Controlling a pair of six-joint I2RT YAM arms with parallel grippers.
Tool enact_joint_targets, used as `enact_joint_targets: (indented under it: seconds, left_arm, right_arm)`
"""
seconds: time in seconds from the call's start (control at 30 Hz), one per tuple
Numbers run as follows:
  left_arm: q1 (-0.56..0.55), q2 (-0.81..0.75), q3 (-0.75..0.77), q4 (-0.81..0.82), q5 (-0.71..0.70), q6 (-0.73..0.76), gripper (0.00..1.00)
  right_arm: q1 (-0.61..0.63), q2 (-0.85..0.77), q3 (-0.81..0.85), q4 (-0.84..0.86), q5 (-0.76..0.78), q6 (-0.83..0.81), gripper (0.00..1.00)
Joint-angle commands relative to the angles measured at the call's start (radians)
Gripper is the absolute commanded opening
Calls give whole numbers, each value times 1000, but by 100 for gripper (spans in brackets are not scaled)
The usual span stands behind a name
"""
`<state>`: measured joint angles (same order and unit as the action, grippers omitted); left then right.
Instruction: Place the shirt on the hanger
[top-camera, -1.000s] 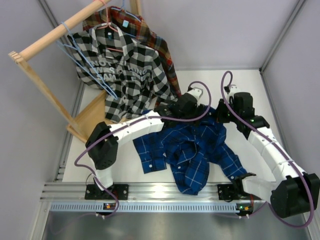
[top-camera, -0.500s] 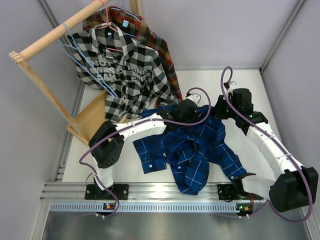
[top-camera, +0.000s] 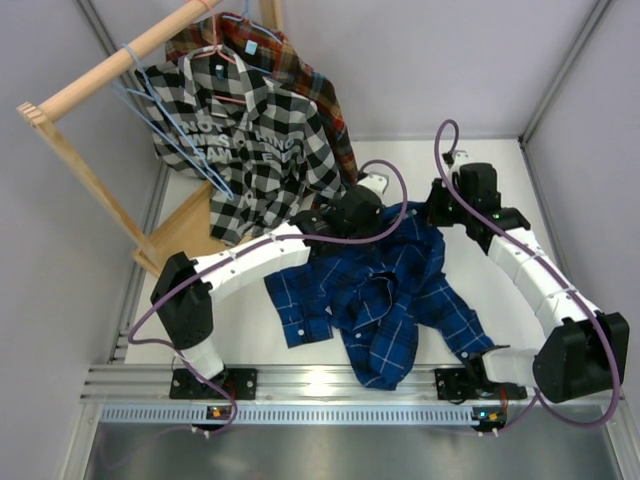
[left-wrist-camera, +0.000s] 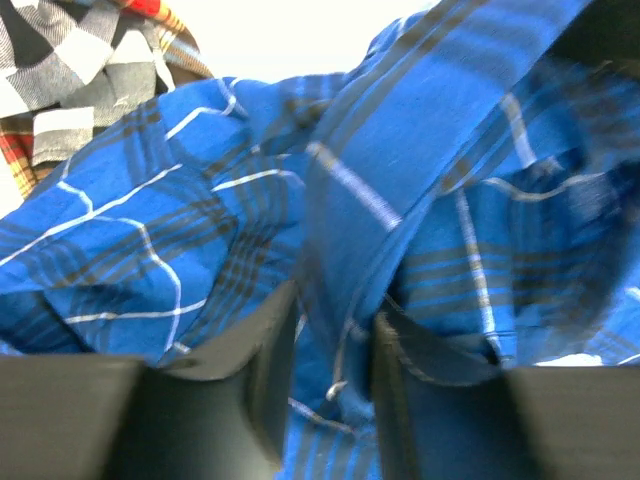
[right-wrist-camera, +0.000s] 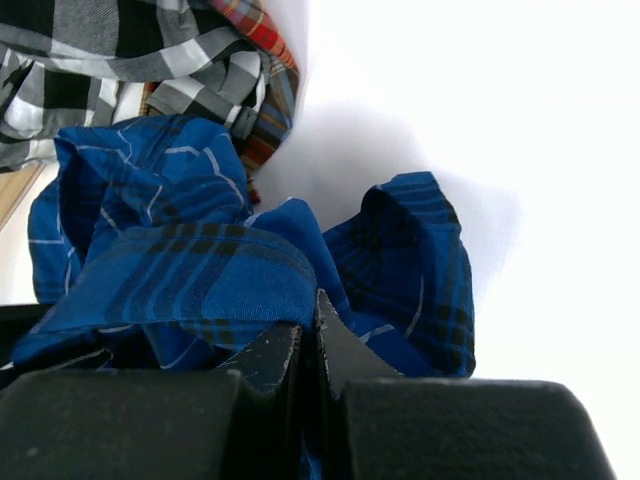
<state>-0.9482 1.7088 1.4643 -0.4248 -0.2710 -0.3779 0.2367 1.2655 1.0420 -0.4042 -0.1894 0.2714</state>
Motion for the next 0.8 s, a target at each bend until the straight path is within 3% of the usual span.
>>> enact_joint_targets:
  seconds: [0.0,0.1,0.2,0.33,0.37,0.47,0.5,0.57,0.67,0.77]
  left_arm:
    - [9,23,30,-51,27,2,40]
    - [9,54,31,-32,49,-6,29]
    - [9,77,25,-32,59,-13,26]
    - [9,26,-24,-22,47,-38,8]
    - [9,12,-30,-22,29,-35,0]
    - [9,-65,-47,-37,-10,-35,0]
    - [9,-92,-50,-45,-60,-41,0]
    - [9,-168,-53,-78,-121,-64,0]
    - [9,-230,-74,-112,-169,-70,0]
    - [11,-276,-128,-131,-198,-84,0]
  right_arm:
    - [-16,-43,44,18,36,-18,0]
    - [-14,-49,43,18,47,-21,0]
    - [-16,-48,44,15,64,-29,0]
    - [-16,-37,43,13,67,-35,0]
    - [-16,-34,41,15,44,-35,4]
    - [-16,-22,43,15,-62,-47,22]
    - [-16,-29,44,15,-102,-47,36]
    - [-13,-69,29,56,-256,-32,48]
    - [4,-121,35,100,-402,-5,59]
    - [42,-198,59,136,-407,32,69]
